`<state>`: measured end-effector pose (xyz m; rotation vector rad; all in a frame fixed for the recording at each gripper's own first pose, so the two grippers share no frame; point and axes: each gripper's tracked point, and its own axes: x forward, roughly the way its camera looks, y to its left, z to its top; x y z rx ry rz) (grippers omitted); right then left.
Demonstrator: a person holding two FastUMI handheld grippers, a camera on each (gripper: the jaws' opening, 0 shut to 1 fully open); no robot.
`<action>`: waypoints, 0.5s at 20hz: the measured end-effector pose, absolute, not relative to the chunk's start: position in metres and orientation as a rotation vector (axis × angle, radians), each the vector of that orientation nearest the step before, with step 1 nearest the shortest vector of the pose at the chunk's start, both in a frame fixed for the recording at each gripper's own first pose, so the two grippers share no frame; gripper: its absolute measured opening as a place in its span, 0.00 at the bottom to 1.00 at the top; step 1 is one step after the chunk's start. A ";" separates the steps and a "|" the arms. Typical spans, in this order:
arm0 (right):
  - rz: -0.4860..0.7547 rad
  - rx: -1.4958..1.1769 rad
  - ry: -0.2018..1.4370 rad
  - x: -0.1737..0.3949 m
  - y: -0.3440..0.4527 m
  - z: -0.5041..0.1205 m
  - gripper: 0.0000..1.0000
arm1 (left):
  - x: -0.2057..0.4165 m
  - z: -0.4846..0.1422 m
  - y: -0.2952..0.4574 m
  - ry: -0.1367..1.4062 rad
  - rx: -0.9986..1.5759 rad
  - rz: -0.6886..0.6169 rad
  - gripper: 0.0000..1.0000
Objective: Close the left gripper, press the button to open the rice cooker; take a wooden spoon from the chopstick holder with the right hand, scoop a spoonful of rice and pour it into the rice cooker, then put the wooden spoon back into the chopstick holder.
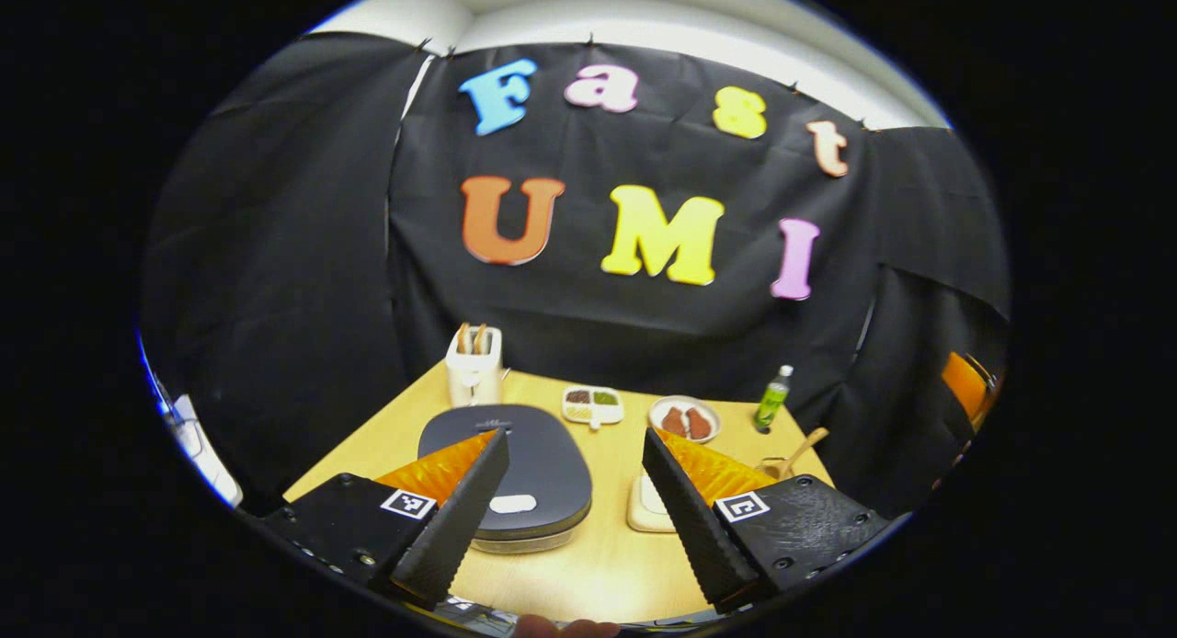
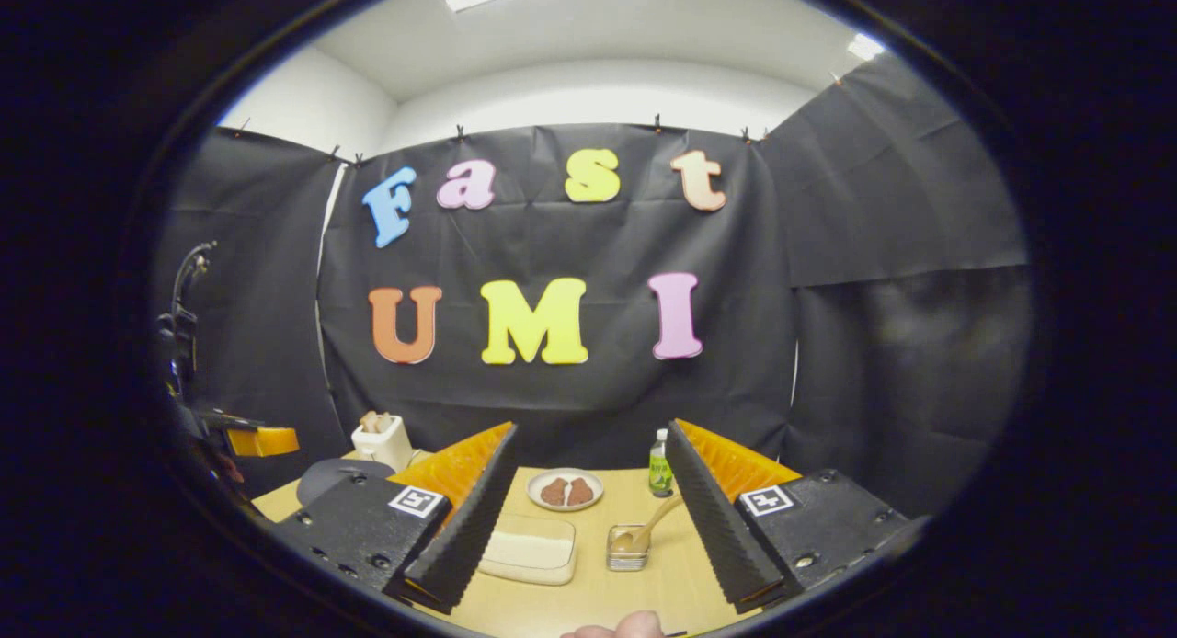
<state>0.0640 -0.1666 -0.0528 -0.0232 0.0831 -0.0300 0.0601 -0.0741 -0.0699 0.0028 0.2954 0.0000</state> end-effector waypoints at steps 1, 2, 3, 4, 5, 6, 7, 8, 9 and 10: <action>-0.034 -0.022 0.065 0.049 -0.161 -0.043 1.00 | 0.043 -0.052 -0.085 0.253 0.013 -0.039 0.95; -0.036 -0.019 0.049 0.033 -0.156 -0.034 1.00 | 0.027 -0.045 -0.091 0.216 0.011 -0.072 0.95; -0.035 -0.018 0.034 0.016 -0.150 -0.026 1.00 | 0.009 -0.035 -0.099 0.189 -0.003 -0.096 0.95; -0.034 -0.019 0.017 -0.001 -0.144 -0.019 1.00 | -0.009 -0.029 -0.104 0.158 -0.022 -0.115 0.95; -0.034 -0.026 0.001 -0.018 -0.139 -0.012 1.00 | -0.022 -0.023 -0.106 0.130 -0.033 -0.127 0.95; -0.040 -0.036 -0.006 -0.034 -0.136 -0.008 0.99 | -0.037 -0.018 -0.105 0.097 -0.031 -0.132 0.95; -0.047 -0.039 -0.006 -0.050 -0.132 -0.007 1.00 | -0.049 -0.015 -0.106 0.073 -0.019 -0.138 0.95; -0.048 -0.035 -0.001 -0.064 -0.126 -0.006 1.00 | -0.060 -0.013 -0.104 0.054 -0.009 -0.142 0.95; -0.046 -0.032 0.000 -0.077 -0.119 -0.006 1.00 | -0.070 -0.010 -0.105 0.038 -0.007 -0.146 0.94; -0.043 -0.031 -0.005 -0.086 -0.114 -0.004 1.00 | -0.077 -0.007 -0.108 0.023 -0.008 -0.148 0.94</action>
